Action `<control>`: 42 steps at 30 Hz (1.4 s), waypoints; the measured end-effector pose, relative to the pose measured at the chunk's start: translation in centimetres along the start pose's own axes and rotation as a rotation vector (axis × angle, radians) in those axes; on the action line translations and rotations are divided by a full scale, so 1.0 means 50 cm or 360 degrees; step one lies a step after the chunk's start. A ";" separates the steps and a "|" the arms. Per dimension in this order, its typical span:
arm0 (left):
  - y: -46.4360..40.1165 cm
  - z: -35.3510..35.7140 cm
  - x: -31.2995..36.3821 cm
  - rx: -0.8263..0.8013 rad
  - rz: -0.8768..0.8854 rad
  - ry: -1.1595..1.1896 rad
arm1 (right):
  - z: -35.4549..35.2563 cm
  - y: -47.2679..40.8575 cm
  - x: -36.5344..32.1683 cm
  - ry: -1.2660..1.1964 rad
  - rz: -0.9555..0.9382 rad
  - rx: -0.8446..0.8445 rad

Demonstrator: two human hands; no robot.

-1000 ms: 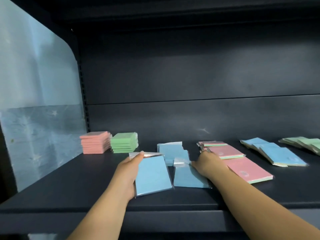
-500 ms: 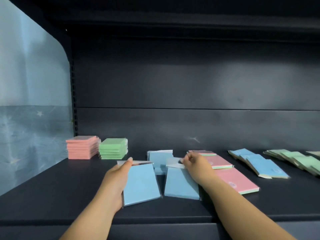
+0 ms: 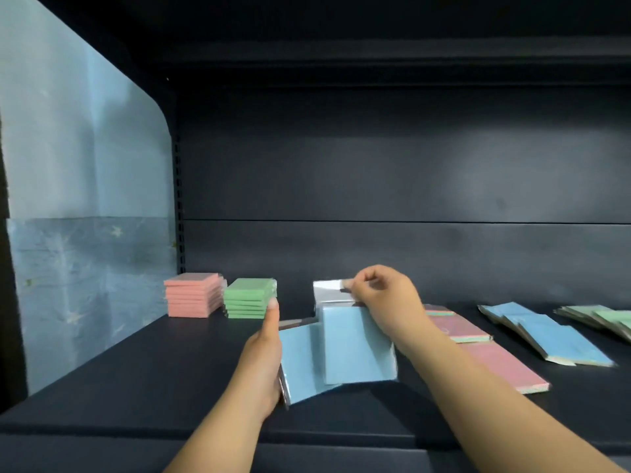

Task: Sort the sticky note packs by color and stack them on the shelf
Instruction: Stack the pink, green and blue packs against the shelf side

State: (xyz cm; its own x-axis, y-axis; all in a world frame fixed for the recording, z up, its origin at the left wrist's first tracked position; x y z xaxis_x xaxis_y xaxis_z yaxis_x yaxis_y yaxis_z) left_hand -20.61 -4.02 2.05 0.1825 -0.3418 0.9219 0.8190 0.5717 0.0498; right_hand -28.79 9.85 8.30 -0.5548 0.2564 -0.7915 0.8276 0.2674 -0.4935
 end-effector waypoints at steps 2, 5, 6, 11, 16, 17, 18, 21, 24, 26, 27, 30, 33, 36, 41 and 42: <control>0.000 -0.001 0.000 -0.0007 -0.0004 0.0000 | 0.040 -0.001 0.009 0.0113 -0.0041 -0.0033; 0.001 0.001 0.000 -0.0116 0.0015 -0.0069 | 0.089 0.004 0.012 0.0108 -0.0070 -0.0134; 0.001 0.002 -0.001 -0.0142 0.0029 -0.0088 | 0.098 0.005 0.009 0.0087 -0.0083 -0.0157; 0.003 -0.002 -0.001 -0.0166 0.0060 -0.0065 | 0.122 0.009 0.007 -0.0338 0.0067 -0.0254; -0.002 -0.008 0.004 -0.0101 0.0107 0.0002 | 0.127 0.010 0.042 -0.0483 0.0527 -0.0353; -0.003 -0.009 0.005 -0.0081 0.0114 0.0021 | 0.125 0.017 0.045 -0.0569 0.0658 -0.0454; -0.005 -0.009 0.006 -0.0065 0.0131 0.0025 | 0.123 0.023 0.045 -0.0688 0.0751 -0.0534; -0.004 0.001 0.016 -0.0073 0.0252 -0.0103 | 0.121 0.027 0.037 -0.0872 0.0689 -0.0639; 0.000 0.009 0.037 -0.0123 0.0445 -0.0383 | 0.126 0.029 0.031 -0.0934 0.0598 -0.0552; -0.001 0.005 0.032 -0.0232 0.0458 -0.0621 | 0.129 0.036 0.036 -0.0919 0.0637 -0.0549; -0.001 -0.001 0.024 -0.0285 0.0425 -0.0685 | 0.130 0.040 0.040 -0.0894 0.0651 -0.0552; 0.012 -0.011 0.011 -0.0412 0.0371 -0.0664 | 0.132 0.042 0.039 -0.0814 0.0533 -0.0486; 0.012 -0.001 0.029 -0.0444 0.0499 -0.0720 | 0.120 0.032 0.010 -0.0709 0.0232 -0.0219; 0.009 -0.008 0.048 -0.0391 0.0632 -0.1005 | 0.116 0.025 0.013 -0.0689 0.0142 -0.0136; -0.006 -0.045 0.015 -0.0393 0.0487 -0.0972 | 0.150 0.046 0.044 -0.0836 0.0570 -0.0762; -0.009 -0.046 0.012 -0.0387 0.0459 -0.0924 | 0.149 0.044 0.041 -0.0815 0.0564 -0.0750</control>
State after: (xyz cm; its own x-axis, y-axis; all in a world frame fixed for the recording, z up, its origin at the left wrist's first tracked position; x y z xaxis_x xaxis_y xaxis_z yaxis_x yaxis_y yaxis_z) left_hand -19.61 -6.19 1.70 0.1460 0.2923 0.9451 0.8924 0.3733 -0.2534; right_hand -27.47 4.03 2.90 -0.0609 -0.0300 -0.9977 0.7609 0.6455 -0.0658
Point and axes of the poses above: each hand's wrist, its own y-axis away from the middle knuckle, its own z-axis out of the palm, x = y × z, the point moved 4 cm from there along -y, towards the middle knuckle, and after that the axes turned 5 degrees about y, right-handed, at the moved point
